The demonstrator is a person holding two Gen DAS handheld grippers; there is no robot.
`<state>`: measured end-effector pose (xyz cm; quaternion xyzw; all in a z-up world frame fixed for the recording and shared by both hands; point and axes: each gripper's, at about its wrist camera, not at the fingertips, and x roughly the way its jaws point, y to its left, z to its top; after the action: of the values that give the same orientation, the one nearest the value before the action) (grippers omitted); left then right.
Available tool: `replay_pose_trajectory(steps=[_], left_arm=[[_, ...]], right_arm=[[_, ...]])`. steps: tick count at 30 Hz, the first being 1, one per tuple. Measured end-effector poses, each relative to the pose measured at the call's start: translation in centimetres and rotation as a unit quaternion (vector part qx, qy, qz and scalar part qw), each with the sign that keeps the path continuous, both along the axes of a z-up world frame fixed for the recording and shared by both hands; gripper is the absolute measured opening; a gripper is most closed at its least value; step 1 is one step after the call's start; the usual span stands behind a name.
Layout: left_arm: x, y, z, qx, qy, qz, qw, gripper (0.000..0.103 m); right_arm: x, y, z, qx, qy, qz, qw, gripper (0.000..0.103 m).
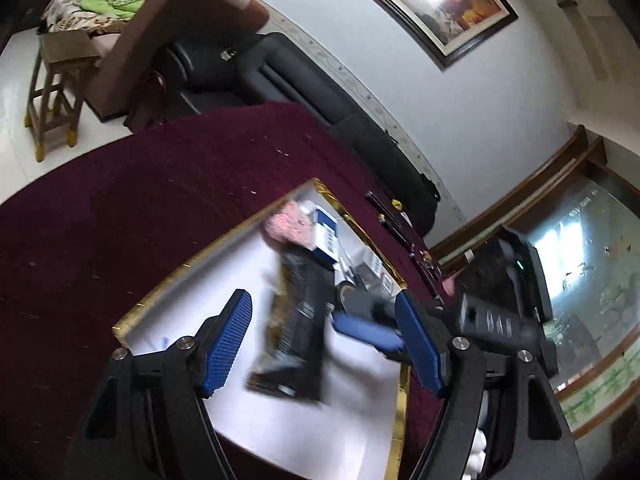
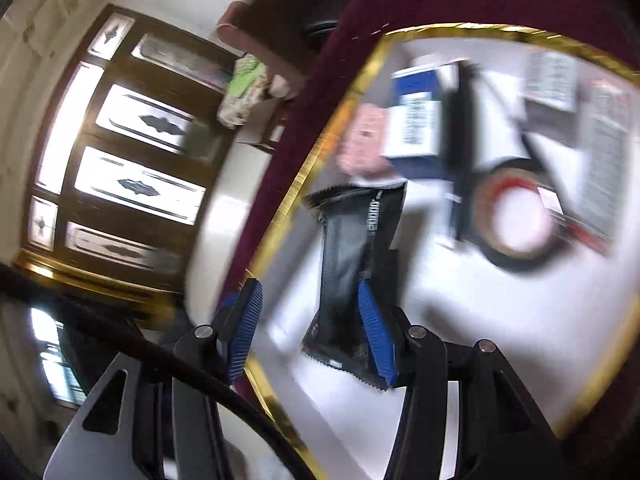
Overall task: Organize objects
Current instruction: 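Withdraw both grippers from the tray, then move both open grippers over the black markers in the pile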
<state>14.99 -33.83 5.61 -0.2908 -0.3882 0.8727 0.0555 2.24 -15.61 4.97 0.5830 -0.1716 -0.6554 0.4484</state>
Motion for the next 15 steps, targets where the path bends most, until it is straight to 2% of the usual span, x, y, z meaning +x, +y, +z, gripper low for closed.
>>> replay_pose_trajectory(steps=[3, 7, 9, 10, 11, 12, 14, 15], left_arm=[[-0.1, -0.2, 0.3, -0.009, 0.003, -0.005, 0.9999, 0.068], [-1.3, 1.4, 1.1, -0.043, 0.021, -0.026, 0.9985, 0.069], [-2.3, 3.2, 1.9, -0.080, 0.040, -0.046, 0.9950, 0.070], [-3.2, 4.4, 2.4, -0.109, 0.051, -0.058, 0.9911, 0.073], [-4.2, 5.9, 2.9, -0.147, 0.057, -0.069, 0.9851, 0.083], [-5.1, 7.4, 3.3, -0.173, 0.062, -0.082, 0.9796, 0.087], [-7.1, 9.9, 3.2, -0.207, 0.065, -0.113, 0.9695, 0.090], [-8.0, 11.0, 2.9, -0.218, 0.050, -0.120, 0.9671, 0.090]], right_arm=[[-0.4, 1.4, 0.5, -0.050, -0.010, -0.015, 0.999, 0.051], [0.0, 6.9, 1.4, -0.036, 0.032, -0.066, 0.997, 0.051], [0.4, 9.7, 1.4, -0.033, 0.039, -0.090, 0.995, 0.051], [0.7, 11.4, 1.2, -0.036, 0.037, -0.104, 0.993, 0.051], [0.9, 12.9, 1.4, -0.039, 0.035, -0.115, 0.992, 0.051], [1.2, 14.4, 1.3, -0.041, 0.033, -0.125, 0.991, 0.051], [1.6, 17.3, 1.2, -0.045, 0.034, -0.144, 0.988, 0.051], [1.7, 18.5, 1.1, -0.047, 0.032, -0.155, 0.986, 0.051]])
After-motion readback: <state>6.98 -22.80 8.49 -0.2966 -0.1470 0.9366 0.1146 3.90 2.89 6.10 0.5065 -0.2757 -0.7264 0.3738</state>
